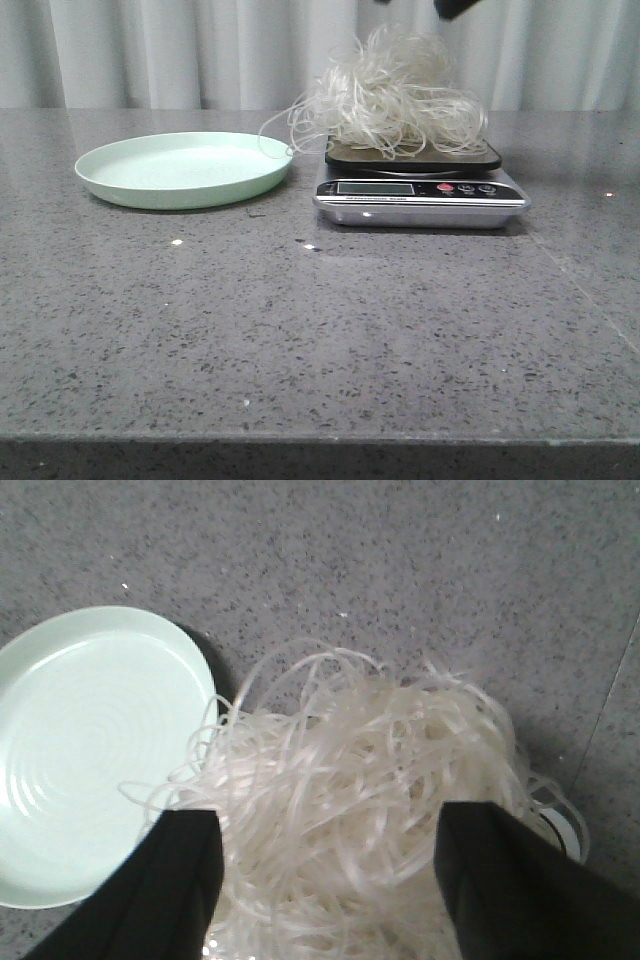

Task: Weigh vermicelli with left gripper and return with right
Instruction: 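Lower the right gripper onto the vermicelli on the scale and grasp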

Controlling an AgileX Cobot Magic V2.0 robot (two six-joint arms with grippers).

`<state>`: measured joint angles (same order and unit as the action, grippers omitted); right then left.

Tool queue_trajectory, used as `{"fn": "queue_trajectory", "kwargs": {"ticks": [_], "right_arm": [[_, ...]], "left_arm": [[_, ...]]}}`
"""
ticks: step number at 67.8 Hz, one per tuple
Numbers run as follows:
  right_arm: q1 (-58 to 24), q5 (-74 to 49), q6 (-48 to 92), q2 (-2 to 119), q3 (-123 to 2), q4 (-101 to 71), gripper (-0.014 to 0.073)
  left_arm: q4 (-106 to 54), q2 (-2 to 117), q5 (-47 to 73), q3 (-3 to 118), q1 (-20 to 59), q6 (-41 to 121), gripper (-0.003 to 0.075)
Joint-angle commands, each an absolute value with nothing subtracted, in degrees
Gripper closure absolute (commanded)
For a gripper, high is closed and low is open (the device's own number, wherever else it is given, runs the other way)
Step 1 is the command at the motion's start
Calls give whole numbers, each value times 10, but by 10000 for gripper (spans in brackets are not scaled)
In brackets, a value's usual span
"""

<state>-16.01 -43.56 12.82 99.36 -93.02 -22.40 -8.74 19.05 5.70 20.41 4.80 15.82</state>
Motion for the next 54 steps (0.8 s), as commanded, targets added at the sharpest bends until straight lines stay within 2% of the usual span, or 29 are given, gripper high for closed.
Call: {"fn": "queue_trajectory", "kwargs": {"ticks": [1,24,29,33,36,39,42,54], "right_arm": [[-157,-412,138,984,-952,-222,43],[-157,-438,138,1042,-952,-222,63],[-157,-443,138,1047,-952,-222,146],[-157,-445,138,1048,-952,-222,264],[-157,-446,138,1047,-953,-222,384],[-157,-449,138,1047,-955,-222,457],[-157,-454,138,1047,-960,-222,432],[-157,-460,138,1039,-973,-221,443]], "left_arm": [[-95,194,0,224,48,151,584],[-95,194,0,224,48,151,584],[-95,194,0,224,48,151,584],[-95,194,0,224,48,151,584],[-95,194,0,224,48,151,584],[-95,194,0,224,48,151,584],[-95,194,0,224,48,151,584],[-95,194,0,224,48,151,584]]}}
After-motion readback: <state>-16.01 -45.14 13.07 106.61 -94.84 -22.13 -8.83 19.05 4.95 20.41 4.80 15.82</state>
